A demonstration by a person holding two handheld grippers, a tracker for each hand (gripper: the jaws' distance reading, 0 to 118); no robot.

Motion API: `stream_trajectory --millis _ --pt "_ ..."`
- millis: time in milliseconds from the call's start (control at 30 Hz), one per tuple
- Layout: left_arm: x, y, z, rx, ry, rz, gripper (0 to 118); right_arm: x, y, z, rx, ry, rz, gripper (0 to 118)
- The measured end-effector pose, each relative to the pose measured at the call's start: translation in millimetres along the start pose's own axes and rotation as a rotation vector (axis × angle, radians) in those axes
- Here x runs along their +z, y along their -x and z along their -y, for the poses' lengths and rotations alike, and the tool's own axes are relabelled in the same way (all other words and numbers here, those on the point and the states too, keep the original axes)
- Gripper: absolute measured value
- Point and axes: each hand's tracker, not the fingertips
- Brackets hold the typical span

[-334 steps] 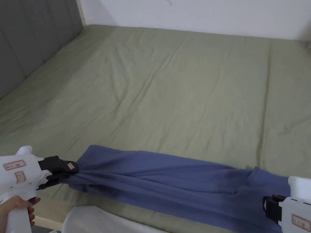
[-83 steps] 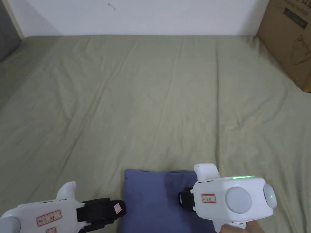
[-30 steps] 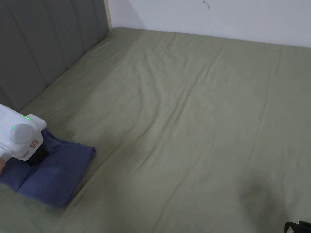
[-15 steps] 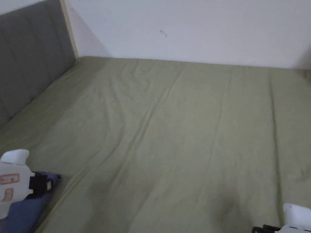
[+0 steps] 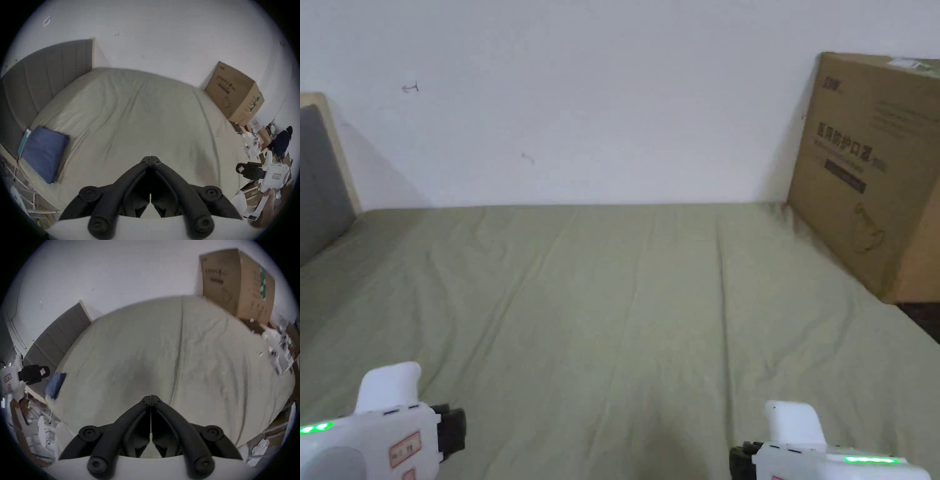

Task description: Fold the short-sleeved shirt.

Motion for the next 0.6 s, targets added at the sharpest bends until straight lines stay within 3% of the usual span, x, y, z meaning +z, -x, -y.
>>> stream_trajectory --millis 100,233,400,600 --pt "6 -25 -15 -0.055 -0.081 0.022 0 27 7 -23 0.053 -0.148 0.066 0" --pt "39 -68 -35 -0.132 -0.282 -0.05 0 72 17 -56 0.058 -0.314 0.059 0" --pt "74 -93 -57 -0.14 -0.385 -0.012 0 117 41 -86 0.156 -0.476 0.107 0" --pt "98 -116 -53 -0.197 -0.495 -0.077 0 149 64 -98 0.141 -0.593 0.093 0"
